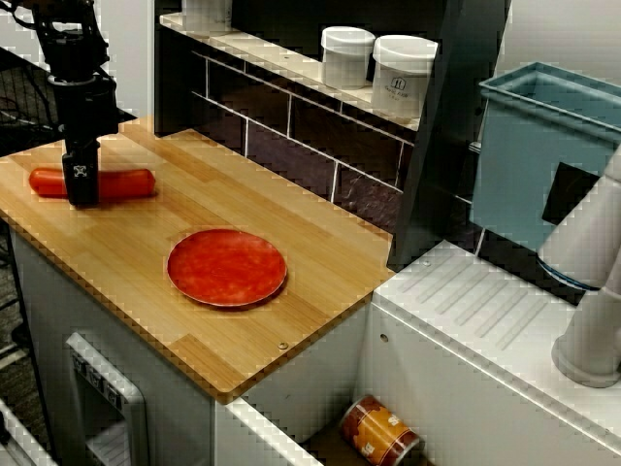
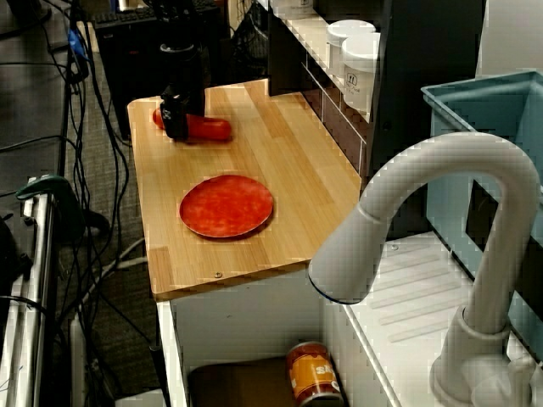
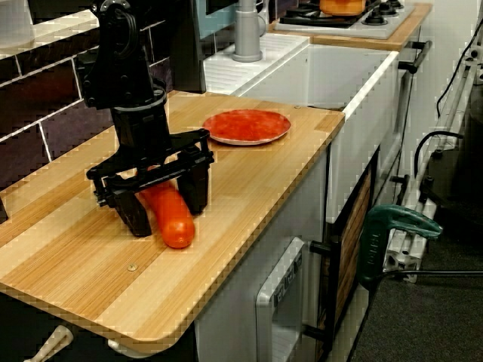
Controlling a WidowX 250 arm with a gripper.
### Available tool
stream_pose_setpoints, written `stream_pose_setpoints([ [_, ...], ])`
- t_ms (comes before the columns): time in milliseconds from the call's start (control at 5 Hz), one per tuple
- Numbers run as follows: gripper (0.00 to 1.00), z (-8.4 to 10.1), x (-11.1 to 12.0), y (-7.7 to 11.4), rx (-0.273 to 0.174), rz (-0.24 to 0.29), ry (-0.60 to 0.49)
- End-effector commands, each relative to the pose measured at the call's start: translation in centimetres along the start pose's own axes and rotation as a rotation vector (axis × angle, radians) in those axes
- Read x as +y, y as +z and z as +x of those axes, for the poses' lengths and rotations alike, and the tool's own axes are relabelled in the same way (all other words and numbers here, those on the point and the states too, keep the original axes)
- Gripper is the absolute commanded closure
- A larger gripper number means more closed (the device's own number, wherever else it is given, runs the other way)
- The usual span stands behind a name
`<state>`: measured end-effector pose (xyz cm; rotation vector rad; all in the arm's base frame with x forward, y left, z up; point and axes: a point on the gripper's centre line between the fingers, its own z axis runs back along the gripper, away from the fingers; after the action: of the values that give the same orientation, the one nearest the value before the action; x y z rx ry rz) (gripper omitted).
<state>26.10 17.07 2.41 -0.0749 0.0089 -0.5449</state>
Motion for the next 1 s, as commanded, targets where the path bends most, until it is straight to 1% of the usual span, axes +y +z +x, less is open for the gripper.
stream_pose_setpoints([
  [0, 1.0, -0.2, -0.9, 0.4, -0.011, 0.016, -0.043],
  [200, 1.0, 0.4, -1.8, 3.0, -0.01, -0.033, -0.112],
  [400, 1.0, 1.2, -3.2, 4.7, 0.008, -0.045, -0.213],
  [600, 1.0, 2.1, -5.4, 5.9, 0.021, -0.067, -0.34],
  [800, 1.0, 2.8, -8.0, 6.2, 0.001, -0.004, -0.422],
])
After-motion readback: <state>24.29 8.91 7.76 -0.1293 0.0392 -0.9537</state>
